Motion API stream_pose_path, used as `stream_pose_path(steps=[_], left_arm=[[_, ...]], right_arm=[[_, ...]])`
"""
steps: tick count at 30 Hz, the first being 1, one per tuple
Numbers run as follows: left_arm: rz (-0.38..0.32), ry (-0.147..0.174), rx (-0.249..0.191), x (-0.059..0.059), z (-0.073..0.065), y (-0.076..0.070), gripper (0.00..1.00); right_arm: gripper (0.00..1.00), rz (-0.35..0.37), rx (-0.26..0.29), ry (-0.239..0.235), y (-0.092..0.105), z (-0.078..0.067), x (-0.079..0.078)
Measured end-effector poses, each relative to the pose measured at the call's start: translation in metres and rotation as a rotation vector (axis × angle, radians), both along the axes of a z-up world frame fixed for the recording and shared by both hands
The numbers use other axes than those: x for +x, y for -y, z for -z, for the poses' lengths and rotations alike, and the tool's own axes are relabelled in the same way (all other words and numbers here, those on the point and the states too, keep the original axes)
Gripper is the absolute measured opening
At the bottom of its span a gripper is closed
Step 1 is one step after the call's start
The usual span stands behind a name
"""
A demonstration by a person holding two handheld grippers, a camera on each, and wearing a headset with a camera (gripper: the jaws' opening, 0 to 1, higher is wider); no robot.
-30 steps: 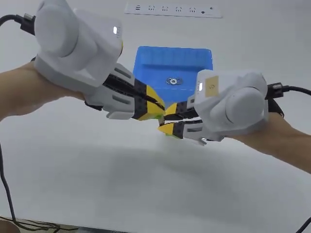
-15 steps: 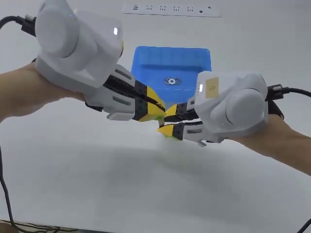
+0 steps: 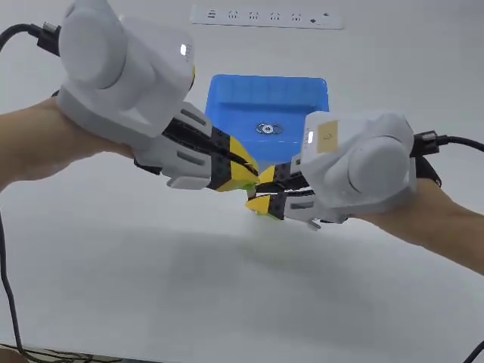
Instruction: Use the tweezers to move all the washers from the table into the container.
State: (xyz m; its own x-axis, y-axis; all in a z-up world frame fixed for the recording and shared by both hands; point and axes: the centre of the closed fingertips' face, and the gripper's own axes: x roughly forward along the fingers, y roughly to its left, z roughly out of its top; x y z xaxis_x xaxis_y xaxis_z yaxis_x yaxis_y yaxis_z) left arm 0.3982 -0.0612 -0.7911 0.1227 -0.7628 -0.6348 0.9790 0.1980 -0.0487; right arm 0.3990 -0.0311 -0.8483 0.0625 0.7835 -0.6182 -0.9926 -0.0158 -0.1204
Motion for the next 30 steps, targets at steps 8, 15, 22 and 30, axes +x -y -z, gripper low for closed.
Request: stream_pose_path(steps=[8,15,22,30], left_arm=[[-0.002,0.036,-0.01,0.001,-0.02,0.0,0.07],[0.008,0.062,-0.005,0.0,-0.035,-0.002,0.07],[0.018,0.102,0.013,0.003,-0.049,-0.003,0.07],[0.048,0.131,0.014,0.015,-0.068,-0.003,0.07]], right_arm=[[0.1,0.007,0.02,0.02,-0.004,-0.019,0.004],[0.1,0.007,0.029,0.052,-0.006,-0.033,0.006],[0.1,0.007,0.037,0.086,-0.006,-0.052,0.011],[0.1,0.02,0.051,0.119,-0.005,-0.07,0.021]])
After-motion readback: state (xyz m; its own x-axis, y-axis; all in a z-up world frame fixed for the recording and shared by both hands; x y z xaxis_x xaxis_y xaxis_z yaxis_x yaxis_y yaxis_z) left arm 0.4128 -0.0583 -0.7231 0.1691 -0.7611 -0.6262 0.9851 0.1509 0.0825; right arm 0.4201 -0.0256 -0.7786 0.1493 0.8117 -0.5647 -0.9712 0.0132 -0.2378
